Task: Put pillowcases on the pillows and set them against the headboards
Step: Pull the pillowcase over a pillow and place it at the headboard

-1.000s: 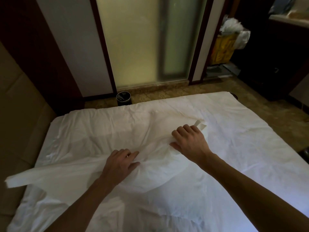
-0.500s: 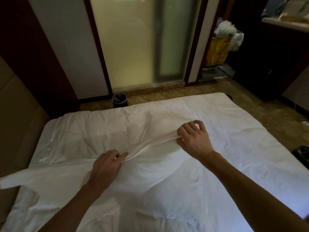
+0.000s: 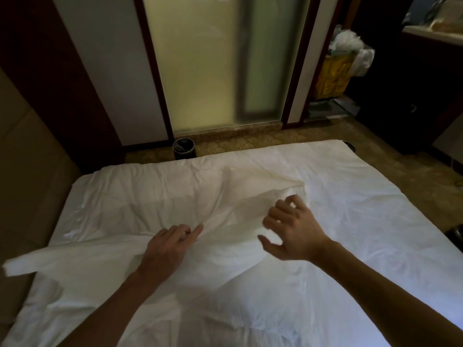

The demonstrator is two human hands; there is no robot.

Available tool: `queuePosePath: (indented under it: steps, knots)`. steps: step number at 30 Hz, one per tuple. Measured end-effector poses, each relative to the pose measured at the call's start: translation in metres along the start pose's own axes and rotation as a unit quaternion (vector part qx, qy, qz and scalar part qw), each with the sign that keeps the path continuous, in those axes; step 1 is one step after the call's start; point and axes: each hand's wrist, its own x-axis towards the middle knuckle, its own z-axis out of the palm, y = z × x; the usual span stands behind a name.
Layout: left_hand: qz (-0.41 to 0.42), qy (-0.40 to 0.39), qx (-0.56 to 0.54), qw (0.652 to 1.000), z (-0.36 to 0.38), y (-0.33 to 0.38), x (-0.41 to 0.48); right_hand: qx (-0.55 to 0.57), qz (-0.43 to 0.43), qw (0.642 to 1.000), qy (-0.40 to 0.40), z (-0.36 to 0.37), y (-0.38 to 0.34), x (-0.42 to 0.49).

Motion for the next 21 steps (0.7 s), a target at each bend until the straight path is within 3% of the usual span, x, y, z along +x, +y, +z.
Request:
queuePosePath:
  steps: [2,5,10,12,21]
  knots:
    - [0.004,0.000,0.000,1.000,0.001,0.002,-0.001,0.038,-0.058,0.998,0.006,0.001,-0.025,0.024]
    - [0.013,0.003,0.012,1.000,0.001,0.007,-0.004,0.036,-0.054,0.997,-0.033,0.015,-0.055,0.068]
    - [-0.003,0.013,0.038,0.999,-0.003,0.010,-0.013,-0.016,-0.005,0.960,-0.279,0.059,-0.073,0.107]
    - [-0.017,-0.007,0.048,0.999,-0.005,0.008,-0.024,-0.031,-0.001,0.940,-0.338,0.075,-0.069,0.101]
    - [-0.192,-0.192,0.065,0.960,-0.016,-0.037,-0.099,0.001,0.021,0.952,-0.304,0.085,-0.053,0.075]
